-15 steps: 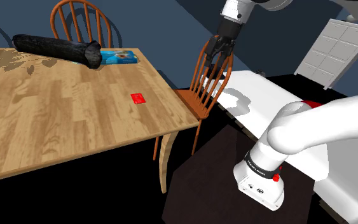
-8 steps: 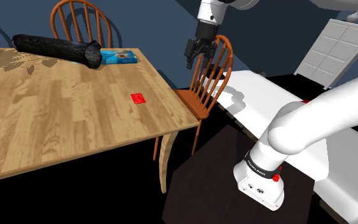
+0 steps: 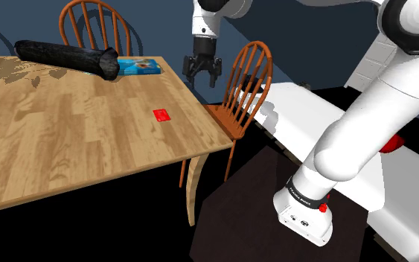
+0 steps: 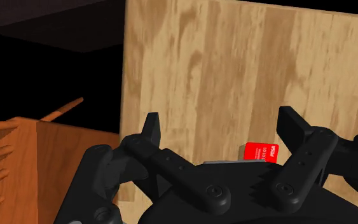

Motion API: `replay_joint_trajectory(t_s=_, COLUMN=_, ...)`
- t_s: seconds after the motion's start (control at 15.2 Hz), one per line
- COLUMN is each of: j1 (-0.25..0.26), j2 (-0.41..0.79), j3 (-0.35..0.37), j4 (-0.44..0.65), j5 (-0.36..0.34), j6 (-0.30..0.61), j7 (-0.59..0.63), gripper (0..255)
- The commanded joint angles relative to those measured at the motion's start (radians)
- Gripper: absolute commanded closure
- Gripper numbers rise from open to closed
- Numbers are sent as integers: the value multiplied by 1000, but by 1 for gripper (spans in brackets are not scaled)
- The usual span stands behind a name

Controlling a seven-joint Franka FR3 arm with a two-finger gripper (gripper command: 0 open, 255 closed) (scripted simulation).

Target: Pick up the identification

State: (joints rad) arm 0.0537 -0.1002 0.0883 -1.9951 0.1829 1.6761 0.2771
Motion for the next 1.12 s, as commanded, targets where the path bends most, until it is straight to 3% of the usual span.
replay_joint_trajectory(t_s=0.0, j1=8, j2=98, j3=12, j4=68, j5=6, j6=-14, j7=39, gripper=0)
replay_joint_trajectory(t_s=0.46, j1=41, j2=458, j3=32, j4=390, j5=25, j6=-119, j7=164, gripper=0)
replay_joint_trajectory(t_s=0.79, j1=67, j2=735, j3=39, j4=684, j5=43, j6=-233, j7=251, gripper=0)
replay_joint_trajectory(t_s=1.06, j1=69, j2=750, j3=37, j4=655, j5=41, j6=-191, j7=240, gripper=0)
